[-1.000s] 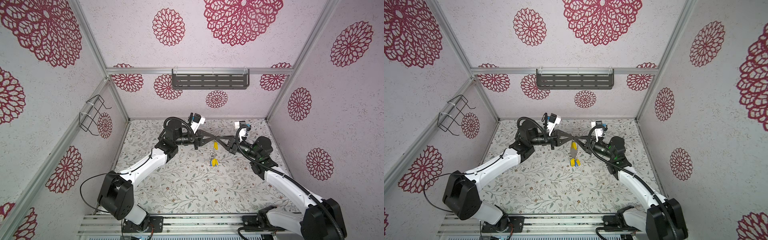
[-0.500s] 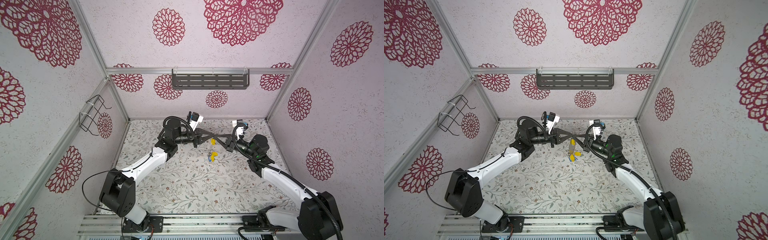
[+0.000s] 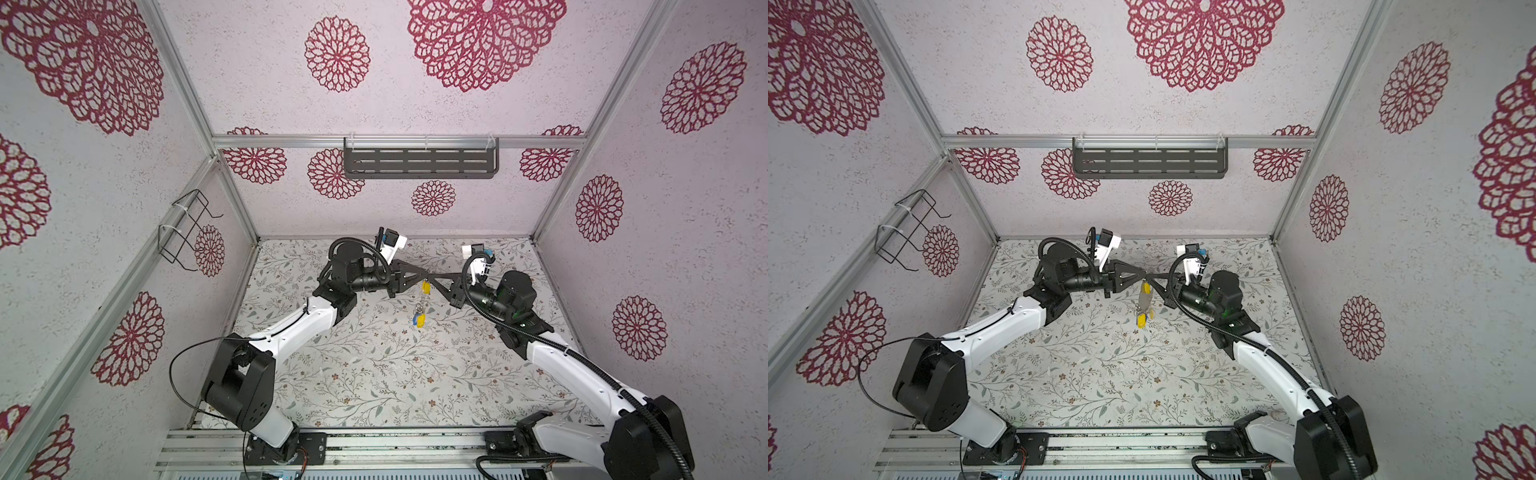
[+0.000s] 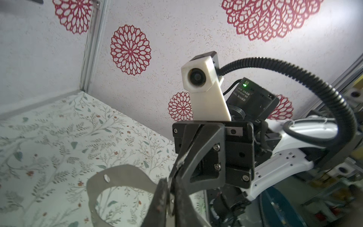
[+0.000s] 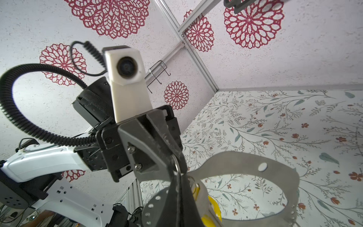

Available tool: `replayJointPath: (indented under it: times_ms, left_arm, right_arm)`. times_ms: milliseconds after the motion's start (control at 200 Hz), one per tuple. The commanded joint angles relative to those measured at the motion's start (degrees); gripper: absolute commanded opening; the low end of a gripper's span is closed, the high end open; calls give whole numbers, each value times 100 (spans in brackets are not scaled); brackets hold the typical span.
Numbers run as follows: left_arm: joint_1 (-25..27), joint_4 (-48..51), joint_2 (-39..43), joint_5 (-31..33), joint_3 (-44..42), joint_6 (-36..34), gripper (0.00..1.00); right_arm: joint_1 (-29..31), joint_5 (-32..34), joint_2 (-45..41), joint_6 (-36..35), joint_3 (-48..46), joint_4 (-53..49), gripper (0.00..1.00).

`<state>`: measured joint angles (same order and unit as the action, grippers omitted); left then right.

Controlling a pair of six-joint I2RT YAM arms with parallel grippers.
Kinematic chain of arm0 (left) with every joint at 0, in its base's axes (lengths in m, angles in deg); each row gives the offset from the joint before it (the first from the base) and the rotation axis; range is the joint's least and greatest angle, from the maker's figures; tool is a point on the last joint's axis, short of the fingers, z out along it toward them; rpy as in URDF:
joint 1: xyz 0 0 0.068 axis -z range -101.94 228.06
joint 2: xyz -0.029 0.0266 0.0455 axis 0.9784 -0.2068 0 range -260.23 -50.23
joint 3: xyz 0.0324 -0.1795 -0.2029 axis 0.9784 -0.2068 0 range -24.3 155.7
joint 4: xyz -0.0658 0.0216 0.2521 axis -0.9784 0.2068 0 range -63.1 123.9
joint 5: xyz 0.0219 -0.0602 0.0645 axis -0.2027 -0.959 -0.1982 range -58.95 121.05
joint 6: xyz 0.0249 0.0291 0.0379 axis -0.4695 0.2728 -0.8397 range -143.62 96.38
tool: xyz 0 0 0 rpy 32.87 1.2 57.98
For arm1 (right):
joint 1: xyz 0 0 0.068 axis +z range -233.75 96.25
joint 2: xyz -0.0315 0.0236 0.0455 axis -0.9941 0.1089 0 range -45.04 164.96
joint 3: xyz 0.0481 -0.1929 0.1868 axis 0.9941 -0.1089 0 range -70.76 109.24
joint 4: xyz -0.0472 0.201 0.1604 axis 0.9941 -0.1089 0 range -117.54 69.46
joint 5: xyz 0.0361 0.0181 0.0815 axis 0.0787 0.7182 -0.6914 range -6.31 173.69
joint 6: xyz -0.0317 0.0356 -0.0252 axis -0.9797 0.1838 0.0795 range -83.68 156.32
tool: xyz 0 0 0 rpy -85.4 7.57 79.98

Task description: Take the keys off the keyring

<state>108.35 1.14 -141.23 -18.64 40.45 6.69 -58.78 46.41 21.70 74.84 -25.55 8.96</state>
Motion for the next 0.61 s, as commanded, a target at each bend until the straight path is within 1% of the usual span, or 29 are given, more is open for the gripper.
replayJointPath:
  times_ms: [0, 85, 180, 320, 420, 485, 550, 600]
  left_arm:
    - [-156, -982, -33, -14, -165, 528, 0]
    - [-198, -1391, -108, -126, -232, 854, 0]
    - [-233, -1712, -155, -148, -309, 1061, 0]
    - [-233, -1624, -129, -102, -323, 997, 0]
    - [-233, -1590, -111, -197, -284, 1036, 0]
    - [-227, -1598, -111, -275, -242, 1106, 0]
    - [-233, -1608, -110, -327, -200, 1148, 0]
    - [-225, -1608, -102, -341, -181, 1168, 0]
  right_arm:
    - [33, 81, -217, -201, 145, 283, 0]
    - [33, 84, -227, -202, 137, 302, 0]
    - [33, 89, -241, -206, 138, 285, 0]
    - [22, 218, -302, -288, 122, 126, 0]
    - [23, 447, -353, -727, 145, -335, 0]
    - [23, 471, -303, -1051, 220, -662, 13]
    - [33, 455, -230, -1271, 292, -920, 31]
    - [30, 398, -192, -1309, 317, -958, 46]
